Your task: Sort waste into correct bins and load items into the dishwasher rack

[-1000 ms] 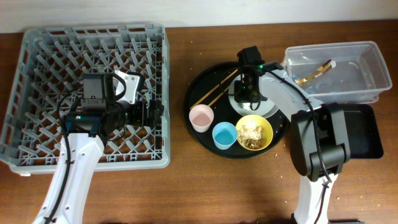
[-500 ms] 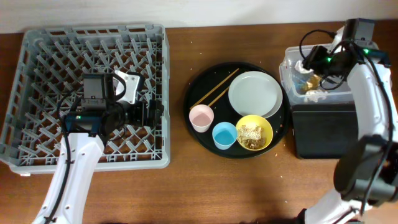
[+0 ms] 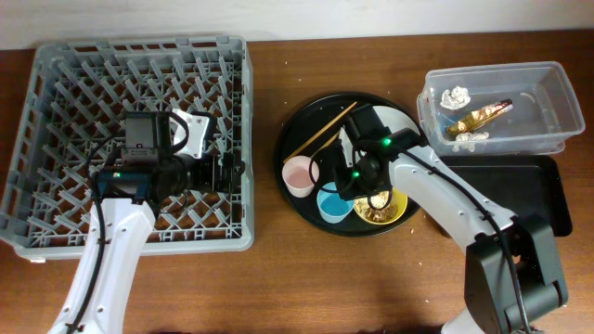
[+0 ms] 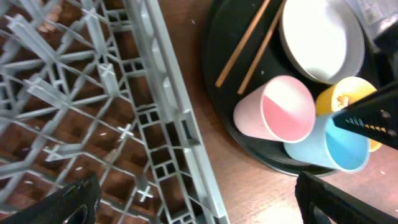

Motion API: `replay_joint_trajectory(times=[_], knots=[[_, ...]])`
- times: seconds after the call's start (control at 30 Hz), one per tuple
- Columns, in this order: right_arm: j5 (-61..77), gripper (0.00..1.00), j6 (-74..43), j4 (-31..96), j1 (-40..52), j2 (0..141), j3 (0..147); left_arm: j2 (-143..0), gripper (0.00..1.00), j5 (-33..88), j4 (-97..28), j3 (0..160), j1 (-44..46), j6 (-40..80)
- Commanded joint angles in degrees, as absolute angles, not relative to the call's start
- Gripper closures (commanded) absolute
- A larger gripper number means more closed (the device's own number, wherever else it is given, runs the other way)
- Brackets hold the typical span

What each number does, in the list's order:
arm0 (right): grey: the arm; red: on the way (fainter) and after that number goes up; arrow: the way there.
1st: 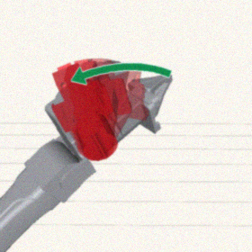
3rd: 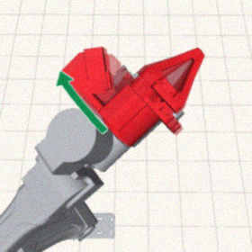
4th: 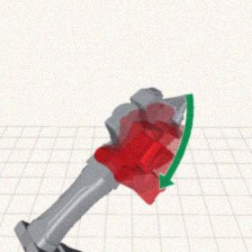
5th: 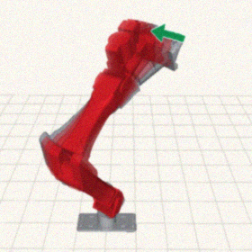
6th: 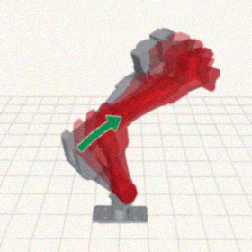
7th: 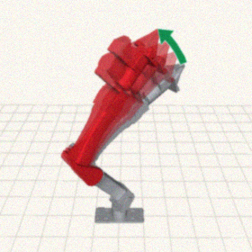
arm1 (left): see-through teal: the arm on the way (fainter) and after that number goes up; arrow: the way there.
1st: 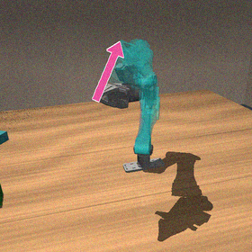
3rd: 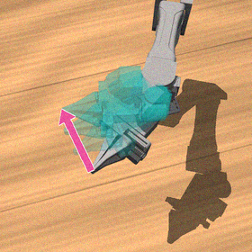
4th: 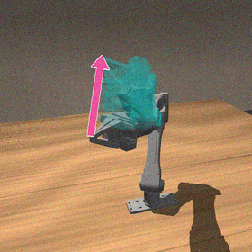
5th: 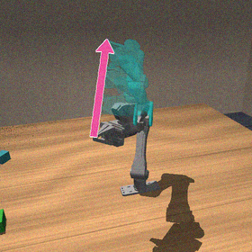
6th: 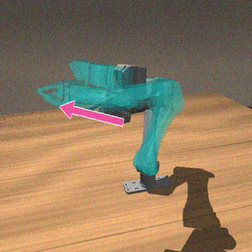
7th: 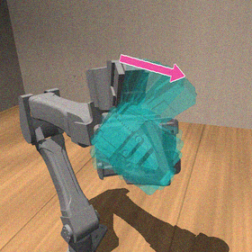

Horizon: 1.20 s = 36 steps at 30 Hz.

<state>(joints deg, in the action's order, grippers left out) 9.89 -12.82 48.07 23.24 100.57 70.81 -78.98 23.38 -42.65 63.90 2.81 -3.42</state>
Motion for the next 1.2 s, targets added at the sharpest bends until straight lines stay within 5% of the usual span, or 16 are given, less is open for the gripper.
replay_joint_trajectory(times=[0.0,0.07,0.17,0.33,0.43,0.47,0.53,0.6,0.67,0.7,0.73,0.87,0.93,1.0,1.03,1.17], knots=[[8.97,0.96,-12.21,51.29,23.33,99.79,71.77,-78.96,0.01,29.85,-41.82,64.77,2.44,-3.05],[9.02,0.96,-11.77,58.76,21.58,96.42,77.49,-78.94,0.01,37.04,-39.66,64.99,1.39,6.26],[20.23,0.96,-3.03,69.21,17.19,90.87,90.74,-78.96,0.01,63.83,-29.71,64.99,-2.94,13.67],[66.17,0.96,6.66,53.45,13.72,91.57,94.67,-78.96,0.01,86.13,-17.85,64.99,-2.98,21.08],[71.61,0.96,6.79,46.46,17.52,95.18,94.67,-78.96,0.02,90.17,-15.2,64.99,-0.05,21.41],[71.59,0.96,6.61,44.8,18.59,95.94,94.67,-78.96,0.05,90.17,-14.48,64.99,2.07,21.43],[71.57,0.96,6.57,43.51,19.92,96.51,94.67,-78.96,0.35,90.17,-13.47,64.99,4.6,21.41],[71.55,0.96,6.59,43.44,19.9,96.51,94.67,-78.96,0.49,90.17,-13.5,64.99,4.6,21.43],[71.4,0.59,6.59,44.1,19.84,96.49,94.67,-78.96,0.5,89.76,-13.47,64.99,4.6,21.43],[70.74,0.46,6.44,44.16,19.59,96.49,94.67,-78.96,0.5,89.6,-13.47,64.99,4.34,21.43],[65.73,0.43,3.81,44.25,18.22,96.07,94.7,-78.96,0.5,88.79,-13.54,64.99,2.96,21.43],[53.67,0.43,2.5,50.72,13.74,92.6,94.72,-78.74,0.57,72.69,-20.25,64.99,-4.4,21.41],[43.64,0.41,2.5,56.49,13.85,91.74,94.72,-77.65,0.61,50.19,-33.89,64.99,-7.7,21.37],[40.14,0.39,2.57,60.51,13.85,91.81,94.72,-74.72,0.59,26.17,-47.7,64.99,-12.95,21.39],[39.77,0.38,2.57,61.6,13.85,91.81,94.72,-73.47,0.51,15.79,-51.99,64.99,-17.26,21.37],[38.39,0.37,2.74,62.48,13.85,91.96,94.7,-75.77,0.51,-2.66,-55.2,64.95,-25.67,21.41]])
